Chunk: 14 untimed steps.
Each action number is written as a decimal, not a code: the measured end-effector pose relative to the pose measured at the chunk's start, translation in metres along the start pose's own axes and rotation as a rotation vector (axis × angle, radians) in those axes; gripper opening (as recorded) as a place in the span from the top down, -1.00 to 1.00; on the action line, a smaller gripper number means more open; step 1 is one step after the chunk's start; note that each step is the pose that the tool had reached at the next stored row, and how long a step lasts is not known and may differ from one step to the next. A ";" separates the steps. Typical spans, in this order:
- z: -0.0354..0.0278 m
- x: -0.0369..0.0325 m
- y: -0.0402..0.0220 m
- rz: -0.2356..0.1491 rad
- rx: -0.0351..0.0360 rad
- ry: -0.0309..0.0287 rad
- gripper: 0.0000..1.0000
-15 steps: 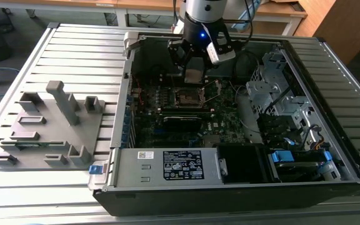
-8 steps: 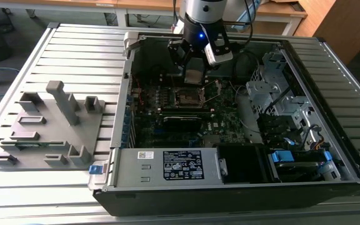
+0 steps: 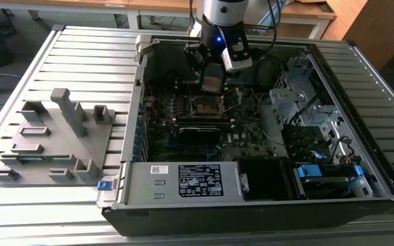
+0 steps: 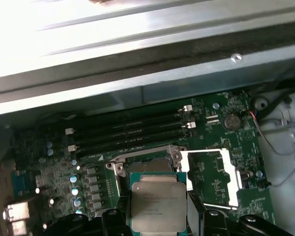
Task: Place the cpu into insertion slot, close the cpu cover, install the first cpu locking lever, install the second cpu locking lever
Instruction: 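Place the cpu into insertion slot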
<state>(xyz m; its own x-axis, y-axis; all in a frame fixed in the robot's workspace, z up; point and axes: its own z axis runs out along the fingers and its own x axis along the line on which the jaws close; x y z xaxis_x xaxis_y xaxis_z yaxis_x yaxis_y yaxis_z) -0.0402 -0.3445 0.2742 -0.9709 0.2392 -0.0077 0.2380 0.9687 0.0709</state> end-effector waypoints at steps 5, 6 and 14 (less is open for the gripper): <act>0.0007 0.0000 -0.0001 0.084 0.0007 -0.0059 -0.08; 0.0007 0.0000 -0.0001 0.091 0.0008 -0.0064 -0.08; 0.0008 0.0000 0.0000 0.094 0.0007 -0.0067 -0.08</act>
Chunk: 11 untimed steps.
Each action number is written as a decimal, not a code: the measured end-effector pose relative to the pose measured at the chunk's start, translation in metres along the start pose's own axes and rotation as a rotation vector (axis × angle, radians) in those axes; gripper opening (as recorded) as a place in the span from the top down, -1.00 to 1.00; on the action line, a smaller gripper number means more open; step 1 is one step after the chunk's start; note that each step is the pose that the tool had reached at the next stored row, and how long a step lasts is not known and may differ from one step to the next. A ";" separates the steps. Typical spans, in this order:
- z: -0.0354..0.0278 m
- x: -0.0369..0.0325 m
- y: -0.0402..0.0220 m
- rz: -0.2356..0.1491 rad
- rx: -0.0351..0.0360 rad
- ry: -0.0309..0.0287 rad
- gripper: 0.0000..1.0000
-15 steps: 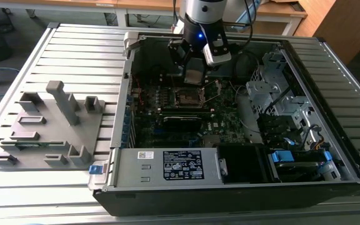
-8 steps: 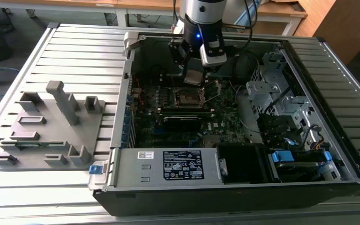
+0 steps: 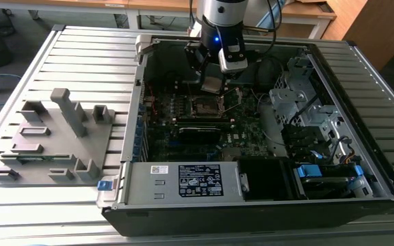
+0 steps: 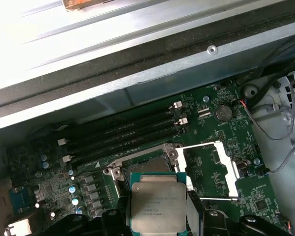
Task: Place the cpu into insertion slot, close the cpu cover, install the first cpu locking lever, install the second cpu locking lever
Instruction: 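Place the cpu into insertion slot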
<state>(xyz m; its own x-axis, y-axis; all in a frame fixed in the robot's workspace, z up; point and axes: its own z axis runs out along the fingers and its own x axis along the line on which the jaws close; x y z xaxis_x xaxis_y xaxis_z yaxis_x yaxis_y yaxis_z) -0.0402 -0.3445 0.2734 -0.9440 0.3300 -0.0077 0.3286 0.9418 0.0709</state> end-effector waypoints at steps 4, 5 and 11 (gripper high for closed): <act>0.0003 0.0000 0.0000 0.024 0.0002 -0.0018 -0.08; 0.0005 0.0000 0.0000 0.035 0.0003 -0.0025 -0.08; 0.0012 0.0000 -0.0001 0.110 0.0010 -0.0079 -0.08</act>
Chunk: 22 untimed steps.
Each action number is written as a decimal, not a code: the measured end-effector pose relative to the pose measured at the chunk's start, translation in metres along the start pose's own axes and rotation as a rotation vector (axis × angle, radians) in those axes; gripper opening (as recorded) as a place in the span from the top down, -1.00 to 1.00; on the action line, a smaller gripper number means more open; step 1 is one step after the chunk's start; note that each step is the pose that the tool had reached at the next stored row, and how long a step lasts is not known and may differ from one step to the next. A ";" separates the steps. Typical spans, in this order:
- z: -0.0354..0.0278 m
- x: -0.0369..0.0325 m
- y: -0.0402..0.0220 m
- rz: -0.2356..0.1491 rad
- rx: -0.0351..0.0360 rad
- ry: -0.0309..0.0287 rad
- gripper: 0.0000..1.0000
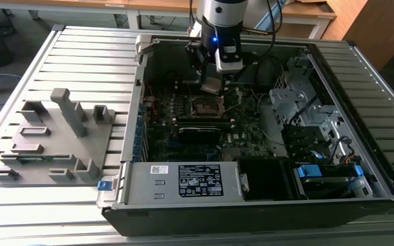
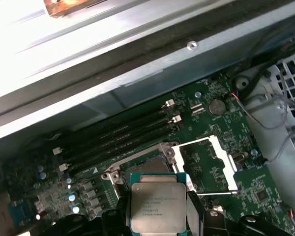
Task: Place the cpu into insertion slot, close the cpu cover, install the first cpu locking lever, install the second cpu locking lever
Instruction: 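Place the cpu into insertion slot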
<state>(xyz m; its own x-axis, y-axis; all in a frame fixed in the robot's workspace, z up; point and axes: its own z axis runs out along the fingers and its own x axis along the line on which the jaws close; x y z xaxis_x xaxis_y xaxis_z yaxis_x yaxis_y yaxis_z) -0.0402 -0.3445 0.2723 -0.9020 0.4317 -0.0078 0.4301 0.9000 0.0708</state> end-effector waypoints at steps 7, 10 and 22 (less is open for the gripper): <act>0.0000 0.0000 0.0000 0.008 0.0001 -0.0006 -0.08; 0.0000 0.0000 0.0000 0.008 0.0001 -0.0006 -0.08; 0.0005 0.0000 0.0000 0.088 0.0008 -0.0063 -0.08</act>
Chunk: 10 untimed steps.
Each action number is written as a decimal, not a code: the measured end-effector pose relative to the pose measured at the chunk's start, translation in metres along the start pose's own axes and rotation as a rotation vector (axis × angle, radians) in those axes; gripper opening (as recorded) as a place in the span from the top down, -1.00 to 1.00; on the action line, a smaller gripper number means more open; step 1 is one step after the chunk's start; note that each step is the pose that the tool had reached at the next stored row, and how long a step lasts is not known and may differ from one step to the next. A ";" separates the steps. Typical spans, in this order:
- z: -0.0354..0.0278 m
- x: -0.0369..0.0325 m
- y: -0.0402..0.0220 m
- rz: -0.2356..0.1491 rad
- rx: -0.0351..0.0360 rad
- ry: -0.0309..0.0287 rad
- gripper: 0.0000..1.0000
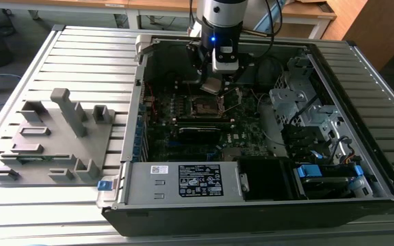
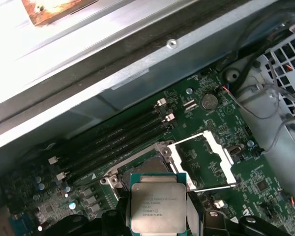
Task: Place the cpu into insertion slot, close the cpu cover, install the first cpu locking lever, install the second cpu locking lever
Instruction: 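Place the cpu into insertion slot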
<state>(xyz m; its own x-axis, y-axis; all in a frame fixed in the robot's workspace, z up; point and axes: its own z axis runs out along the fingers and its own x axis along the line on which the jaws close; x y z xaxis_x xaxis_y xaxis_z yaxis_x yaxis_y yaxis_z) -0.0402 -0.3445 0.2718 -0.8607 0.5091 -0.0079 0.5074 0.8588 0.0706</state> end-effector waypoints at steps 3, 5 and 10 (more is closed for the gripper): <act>0.0000 0.0000 0.0000 0.010 0.0002 -0.0007 -0.08; 0.0000 0.0000 0.0000 0.018 0.0002 -0.0013 -0.08; 0.0000 0.0000 0.0000 0.021 0.0003 -0.0015 -0.08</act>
<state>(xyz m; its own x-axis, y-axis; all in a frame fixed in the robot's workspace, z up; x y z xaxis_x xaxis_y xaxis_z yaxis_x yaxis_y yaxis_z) -0.0402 -0.3445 0.2718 -0.8497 0.5271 -0.0079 0.5254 0.8479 0.0705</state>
